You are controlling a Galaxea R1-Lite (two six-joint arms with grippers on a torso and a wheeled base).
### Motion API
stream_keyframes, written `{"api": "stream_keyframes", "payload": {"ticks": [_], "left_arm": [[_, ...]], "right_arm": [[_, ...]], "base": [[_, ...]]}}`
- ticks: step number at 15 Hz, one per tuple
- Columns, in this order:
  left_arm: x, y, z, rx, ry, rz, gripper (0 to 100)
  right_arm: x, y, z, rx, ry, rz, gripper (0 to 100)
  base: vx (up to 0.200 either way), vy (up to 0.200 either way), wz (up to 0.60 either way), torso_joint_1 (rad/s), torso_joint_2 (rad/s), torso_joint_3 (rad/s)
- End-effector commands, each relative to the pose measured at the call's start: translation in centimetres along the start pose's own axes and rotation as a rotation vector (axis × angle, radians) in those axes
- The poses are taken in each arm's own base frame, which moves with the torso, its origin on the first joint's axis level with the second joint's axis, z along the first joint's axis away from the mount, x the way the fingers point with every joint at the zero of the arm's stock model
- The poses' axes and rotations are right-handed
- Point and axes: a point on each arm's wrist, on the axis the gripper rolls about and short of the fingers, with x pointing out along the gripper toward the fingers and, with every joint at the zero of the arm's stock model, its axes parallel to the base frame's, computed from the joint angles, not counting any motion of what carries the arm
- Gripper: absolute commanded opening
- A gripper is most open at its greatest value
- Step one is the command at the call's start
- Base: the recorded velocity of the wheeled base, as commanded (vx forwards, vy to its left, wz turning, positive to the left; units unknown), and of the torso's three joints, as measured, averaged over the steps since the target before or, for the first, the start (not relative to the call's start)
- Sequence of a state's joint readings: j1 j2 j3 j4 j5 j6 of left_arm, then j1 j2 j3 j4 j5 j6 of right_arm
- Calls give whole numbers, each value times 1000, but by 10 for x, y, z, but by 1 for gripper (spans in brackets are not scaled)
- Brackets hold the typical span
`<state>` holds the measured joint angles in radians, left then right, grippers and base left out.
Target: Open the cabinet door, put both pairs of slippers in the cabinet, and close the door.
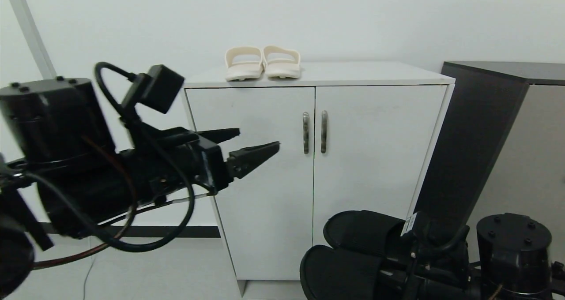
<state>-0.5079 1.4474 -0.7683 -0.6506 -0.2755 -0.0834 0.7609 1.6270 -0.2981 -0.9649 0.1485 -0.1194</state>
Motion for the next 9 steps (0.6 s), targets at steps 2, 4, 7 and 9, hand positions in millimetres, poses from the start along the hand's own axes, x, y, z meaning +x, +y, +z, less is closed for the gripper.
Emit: {"api": "stream_keyframes", "payload": {"ticks": [2, 4, 7, 9], "left_arm": [[65, -10, -12, -68, 65, -140, 100], [87, -17, -8, -116, 67, -236, 100], [108, -20, 2, -196, 98, -343, 100], [118, -18, 4, -230, 95, -376, 100]], "right_arm": [[1, 0, -1, 0, 4, 1, 0], [0, 0, -2, 2, 10, 0, 0], [2, 0, -4, 0, 19, 3, 0], [1, 0, -4, 0, 20, 3, 0]], "base": [[0, 0, 0, 0, 0, 0], [0, 0, 0, 0, 0, 0], [0, 0, 0, 0, 0, 0], [0, 0, 0, 0, 0, 0]]}}
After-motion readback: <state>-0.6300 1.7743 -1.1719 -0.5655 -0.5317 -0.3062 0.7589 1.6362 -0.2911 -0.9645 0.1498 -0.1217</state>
